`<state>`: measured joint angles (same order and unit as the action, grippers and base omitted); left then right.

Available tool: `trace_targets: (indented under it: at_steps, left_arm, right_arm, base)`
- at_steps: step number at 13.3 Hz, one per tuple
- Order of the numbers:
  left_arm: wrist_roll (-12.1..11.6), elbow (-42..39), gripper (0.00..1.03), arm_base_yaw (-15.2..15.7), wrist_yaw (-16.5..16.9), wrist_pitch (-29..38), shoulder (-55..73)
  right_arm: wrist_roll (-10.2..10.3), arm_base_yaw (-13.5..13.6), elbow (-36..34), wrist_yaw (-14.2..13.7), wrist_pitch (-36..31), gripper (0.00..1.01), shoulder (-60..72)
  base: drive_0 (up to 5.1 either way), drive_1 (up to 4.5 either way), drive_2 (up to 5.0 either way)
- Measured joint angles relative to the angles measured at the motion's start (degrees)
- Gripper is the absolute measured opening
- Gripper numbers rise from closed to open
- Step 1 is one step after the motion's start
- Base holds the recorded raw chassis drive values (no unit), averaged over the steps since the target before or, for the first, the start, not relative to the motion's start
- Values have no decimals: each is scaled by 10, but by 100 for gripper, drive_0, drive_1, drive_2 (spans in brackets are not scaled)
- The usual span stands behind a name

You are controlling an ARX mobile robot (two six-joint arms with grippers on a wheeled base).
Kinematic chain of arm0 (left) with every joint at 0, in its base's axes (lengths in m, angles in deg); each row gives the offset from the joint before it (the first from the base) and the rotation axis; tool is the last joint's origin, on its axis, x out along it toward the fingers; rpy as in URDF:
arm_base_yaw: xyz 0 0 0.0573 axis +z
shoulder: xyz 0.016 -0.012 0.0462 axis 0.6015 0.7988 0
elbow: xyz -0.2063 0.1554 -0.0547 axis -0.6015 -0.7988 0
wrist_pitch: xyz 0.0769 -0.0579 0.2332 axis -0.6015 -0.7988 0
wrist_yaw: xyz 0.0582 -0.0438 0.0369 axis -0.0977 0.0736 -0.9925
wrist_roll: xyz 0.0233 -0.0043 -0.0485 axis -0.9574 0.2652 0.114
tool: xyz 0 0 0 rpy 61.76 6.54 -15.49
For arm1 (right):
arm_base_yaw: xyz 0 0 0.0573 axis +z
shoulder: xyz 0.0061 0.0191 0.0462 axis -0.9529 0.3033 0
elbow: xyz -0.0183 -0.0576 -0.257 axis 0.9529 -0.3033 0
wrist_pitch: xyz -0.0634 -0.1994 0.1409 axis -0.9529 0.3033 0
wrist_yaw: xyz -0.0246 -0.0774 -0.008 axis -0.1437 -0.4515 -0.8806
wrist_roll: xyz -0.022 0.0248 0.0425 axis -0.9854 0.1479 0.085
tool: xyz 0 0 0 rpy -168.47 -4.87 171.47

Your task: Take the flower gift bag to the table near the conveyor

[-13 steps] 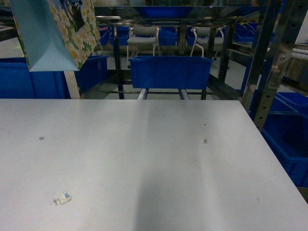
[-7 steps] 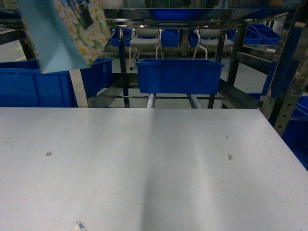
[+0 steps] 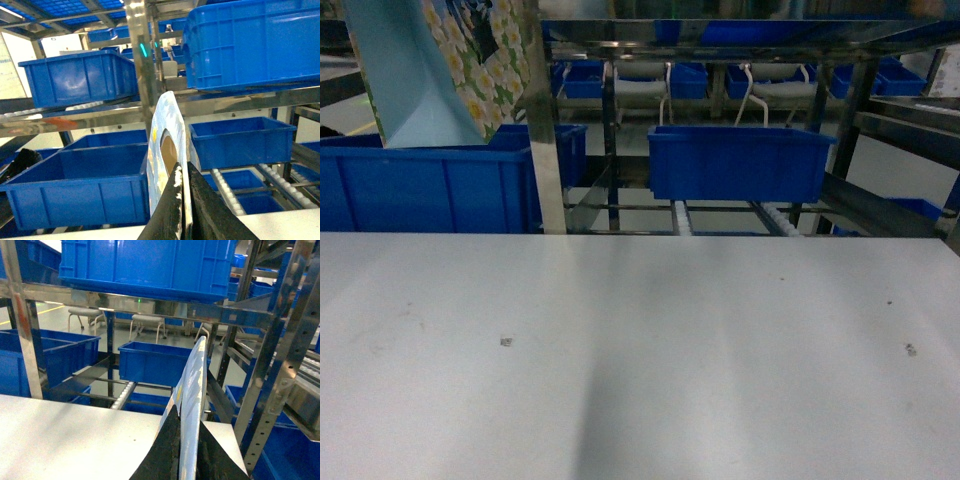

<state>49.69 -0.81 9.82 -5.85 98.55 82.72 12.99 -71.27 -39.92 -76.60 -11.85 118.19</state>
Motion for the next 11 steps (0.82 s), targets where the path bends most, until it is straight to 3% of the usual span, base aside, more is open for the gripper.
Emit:
trace_targets:
  at_steps: [1, 7, 11]
  left_arm:
    - [0, 0, 2, 1, -1, 0, 0]
    - [0, 0, 2, 0, 0, 0, -1]
    - [0, 0, 2, 0, 0, 0, -1]
  right_arm:
    - [0, 0, 0, 0, 1, 3, 0]
    - [0, -2, -1, 2, -7, 3, 3]
    - [-12, -16, -5, 39, -162, 3, 171]
  base:
    - [-420, 363, 69]
    - [-7, -7, -7]
    - [0, 0, 0]
